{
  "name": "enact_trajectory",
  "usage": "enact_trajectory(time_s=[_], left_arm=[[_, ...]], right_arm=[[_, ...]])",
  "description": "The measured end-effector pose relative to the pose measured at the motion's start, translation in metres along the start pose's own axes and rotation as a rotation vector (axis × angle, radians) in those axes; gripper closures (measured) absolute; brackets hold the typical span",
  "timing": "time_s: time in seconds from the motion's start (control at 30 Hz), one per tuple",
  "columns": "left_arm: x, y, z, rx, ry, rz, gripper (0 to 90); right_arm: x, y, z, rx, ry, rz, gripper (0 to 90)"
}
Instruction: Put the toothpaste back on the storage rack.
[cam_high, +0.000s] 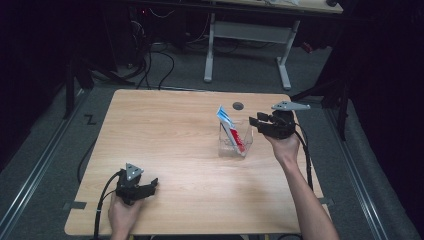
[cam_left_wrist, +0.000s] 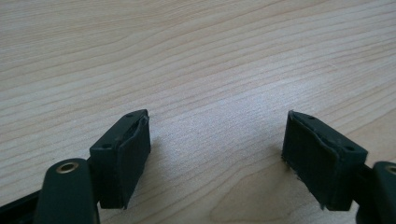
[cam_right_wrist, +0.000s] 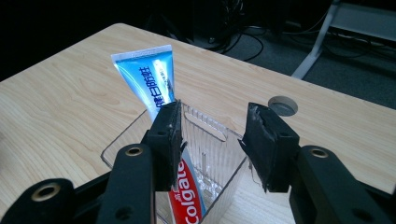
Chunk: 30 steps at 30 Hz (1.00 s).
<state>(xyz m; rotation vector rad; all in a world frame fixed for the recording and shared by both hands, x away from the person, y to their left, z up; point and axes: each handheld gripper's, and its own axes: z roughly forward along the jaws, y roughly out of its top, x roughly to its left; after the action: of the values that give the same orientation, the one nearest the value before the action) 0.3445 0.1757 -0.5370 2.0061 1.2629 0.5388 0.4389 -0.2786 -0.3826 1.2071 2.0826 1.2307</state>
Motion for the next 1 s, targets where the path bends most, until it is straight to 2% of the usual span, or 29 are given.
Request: enact_trajectory(time_s=[0.57, 1.0], left_arm=[[0.0, 0.0, 0.0, 0.001, 0.0, 0.0, 23.9], [0.0, 0.0, 0.0, 0.001, 0.0, 0.0, 23.9]], right_arm=[[-0.003, -0.001, -0.02, -0.01, -0.006, -0.011, 56.5], [-0.013, -0.012, -0.035, -0.029, -0.012, 0.028, 56.6]])
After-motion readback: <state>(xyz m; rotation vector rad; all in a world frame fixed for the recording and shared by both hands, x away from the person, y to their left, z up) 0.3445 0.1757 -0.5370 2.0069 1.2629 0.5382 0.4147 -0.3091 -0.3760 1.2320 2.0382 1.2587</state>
